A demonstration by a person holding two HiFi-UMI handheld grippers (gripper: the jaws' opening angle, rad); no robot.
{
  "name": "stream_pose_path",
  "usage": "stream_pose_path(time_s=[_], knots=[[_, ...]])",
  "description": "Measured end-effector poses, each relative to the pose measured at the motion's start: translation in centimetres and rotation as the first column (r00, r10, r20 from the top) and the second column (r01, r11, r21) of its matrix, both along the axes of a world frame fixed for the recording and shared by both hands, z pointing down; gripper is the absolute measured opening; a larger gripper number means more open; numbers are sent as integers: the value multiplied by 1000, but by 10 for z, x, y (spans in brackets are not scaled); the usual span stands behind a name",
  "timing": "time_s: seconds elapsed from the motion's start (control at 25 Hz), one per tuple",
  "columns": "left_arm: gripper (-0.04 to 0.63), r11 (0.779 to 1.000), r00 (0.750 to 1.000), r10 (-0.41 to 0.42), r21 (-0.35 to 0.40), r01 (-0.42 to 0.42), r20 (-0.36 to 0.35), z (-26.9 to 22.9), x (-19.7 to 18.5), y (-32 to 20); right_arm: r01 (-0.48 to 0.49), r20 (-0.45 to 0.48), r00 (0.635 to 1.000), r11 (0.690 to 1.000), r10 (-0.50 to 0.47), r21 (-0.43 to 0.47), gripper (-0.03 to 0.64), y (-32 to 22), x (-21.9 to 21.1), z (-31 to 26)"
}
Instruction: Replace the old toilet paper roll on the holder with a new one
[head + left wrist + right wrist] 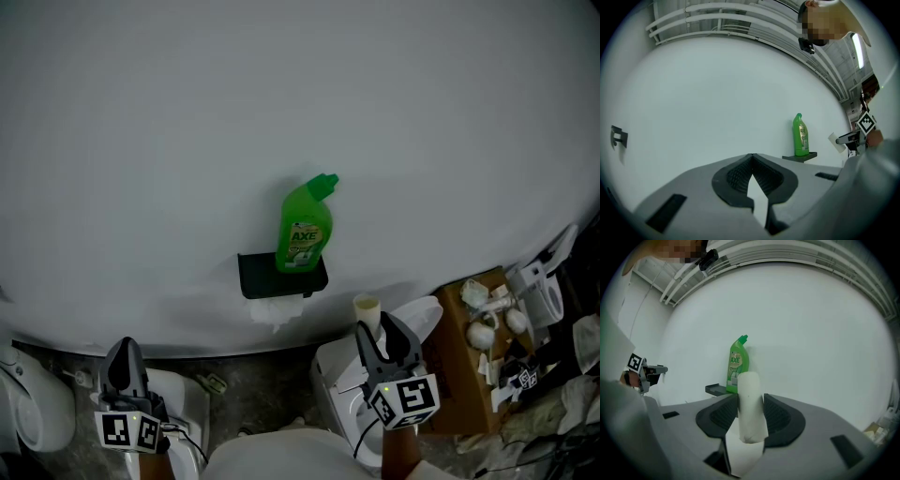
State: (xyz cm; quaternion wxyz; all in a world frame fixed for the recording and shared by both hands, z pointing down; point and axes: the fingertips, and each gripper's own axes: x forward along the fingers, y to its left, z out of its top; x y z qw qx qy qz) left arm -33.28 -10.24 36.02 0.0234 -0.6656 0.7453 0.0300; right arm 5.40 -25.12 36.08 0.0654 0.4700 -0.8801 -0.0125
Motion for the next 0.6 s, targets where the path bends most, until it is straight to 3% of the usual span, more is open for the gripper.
stream_pose_path(time_s=[0.6], knots=[[6,1000,1000,-6,-15,7,27,-2,-1,19,24,22,999,1000,-24,6,170,14,-11,3]])
